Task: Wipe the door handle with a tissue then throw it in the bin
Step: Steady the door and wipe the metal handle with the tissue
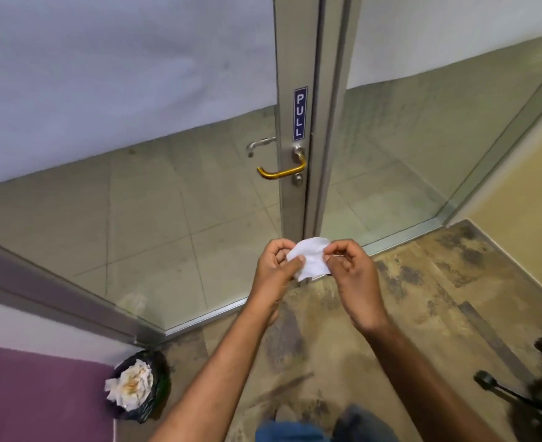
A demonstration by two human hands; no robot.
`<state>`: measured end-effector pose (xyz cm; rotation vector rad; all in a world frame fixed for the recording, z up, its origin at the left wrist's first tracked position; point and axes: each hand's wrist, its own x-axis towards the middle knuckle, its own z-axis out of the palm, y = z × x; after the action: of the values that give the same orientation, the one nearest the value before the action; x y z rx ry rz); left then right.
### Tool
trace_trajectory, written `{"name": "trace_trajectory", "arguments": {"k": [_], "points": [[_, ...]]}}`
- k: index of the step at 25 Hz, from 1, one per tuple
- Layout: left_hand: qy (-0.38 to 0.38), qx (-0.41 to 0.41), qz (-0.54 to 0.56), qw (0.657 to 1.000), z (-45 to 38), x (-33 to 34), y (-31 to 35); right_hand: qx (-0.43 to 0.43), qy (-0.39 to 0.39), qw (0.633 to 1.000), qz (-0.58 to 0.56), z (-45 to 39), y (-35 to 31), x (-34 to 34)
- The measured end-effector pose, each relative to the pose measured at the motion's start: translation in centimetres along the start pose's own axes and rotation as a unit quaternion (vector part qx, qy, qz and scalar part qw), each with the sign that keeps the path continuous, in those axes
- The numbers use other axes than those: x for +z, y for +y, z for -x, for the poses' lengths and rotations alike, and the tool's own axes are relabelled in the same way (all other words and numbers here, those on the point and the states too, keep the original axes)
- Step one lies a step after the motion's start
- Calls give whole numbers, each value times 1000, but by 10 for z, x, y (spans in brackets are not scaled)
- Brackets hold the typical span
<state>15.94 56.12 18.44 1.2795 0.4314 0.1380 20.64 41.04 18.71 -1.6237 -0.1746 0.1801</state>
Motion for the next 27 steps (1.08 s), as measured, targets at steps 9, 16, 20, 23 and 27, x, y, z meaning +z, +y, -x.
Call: {"name": "trace_trajectory", "arguments": {"k": [9,16,20,23,27], "points": [[111,18,-15,994,-125,-61,39,-105,-73,975,182,-141,-28,92],[183,-11,-47,982,-213,-70,54,-273,-99,902,321,-239,-16,114],[216,-30,-58,974,-241,-70,51,-362,-12,800,478,-264,-6,128],[222,-38,-78,971,-249,-72,44,-357,1,760,544,-263,-2,138],[214,-36,-128,968,-253,-75,41,-314,-51,731,603,-250,-4,155]]}}
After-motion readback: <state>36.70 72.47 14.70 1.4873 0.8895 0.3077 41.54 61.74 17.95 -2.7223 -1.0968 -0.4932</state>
